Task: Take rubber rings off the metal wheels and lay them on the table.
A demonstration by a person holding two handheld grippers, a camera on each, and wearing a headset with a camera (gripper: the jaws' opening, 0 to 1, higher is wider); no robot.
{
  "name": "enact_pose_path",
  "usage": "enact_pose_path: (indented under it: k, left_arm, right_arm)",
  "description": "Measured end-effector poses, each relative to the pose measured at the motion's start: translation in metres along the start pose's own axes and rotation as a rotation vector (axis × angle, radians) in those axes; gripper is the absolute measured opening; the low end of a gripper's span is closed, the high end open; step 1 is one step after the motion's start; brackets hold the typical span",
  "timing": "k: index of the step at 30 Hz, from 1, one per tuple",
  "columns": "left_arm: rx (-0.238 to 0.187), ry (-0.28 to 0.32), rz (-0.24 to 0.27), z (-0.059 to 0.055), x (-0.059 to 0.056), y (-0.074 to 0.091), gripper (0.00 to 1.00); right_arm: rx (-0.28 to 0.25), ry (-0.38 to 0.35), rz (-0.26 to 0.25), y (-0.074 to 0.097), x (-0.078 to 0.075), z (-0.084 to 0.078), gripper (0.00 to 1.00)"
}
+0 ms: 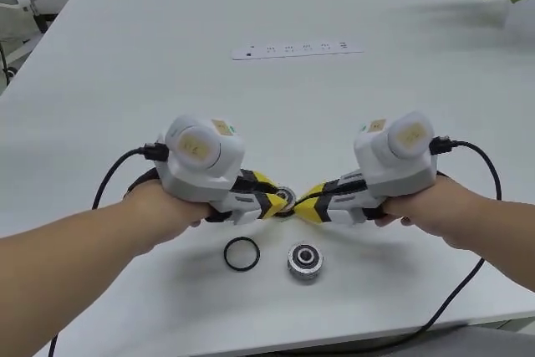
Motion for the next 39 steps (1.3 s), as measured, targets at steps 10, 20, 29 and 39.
enact_pose_path:
  k: [10,20,29,39]
  left_arm:
    - [0.003,-0.004,0.008,0.0003,-0.0001,0.0,0.13]
    - [0.006,-0.005,0.012,-0.0009,0.0025,-0.0003,0.13]
    - [0.009,-0.007,0.017,-0.0012,0.0024,-0.0002,0.13]
    - [0.018,-0.004,0.035,-0.0007,0.001,-0.0005,0.12]
  right_arm:
    - [-0.009,-0.079,-0.012,0.0014,0.0026,0.0007,0.0]
    - [-0.042,-0.18,-0.008,0.0056,0.0002,0.0006,0.0]
    - [-0.1,-0.285,-0.005,0.0082,-0.0041,0.0039,0.0]
    - [-0.112,-0.312,-0.013,0.0064,-0.0045,0.0044,0.0]
Point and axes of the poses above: the centre of the closed fingertips' face, and the gripper's own axes: y roughly backward along the fingers, x roughly to its left, z roughly out of its top, the point moved 9 cm from there along y, roughly backward along the fingers, and after that the axes turned 1 degree about y, right-handed, at the moved point
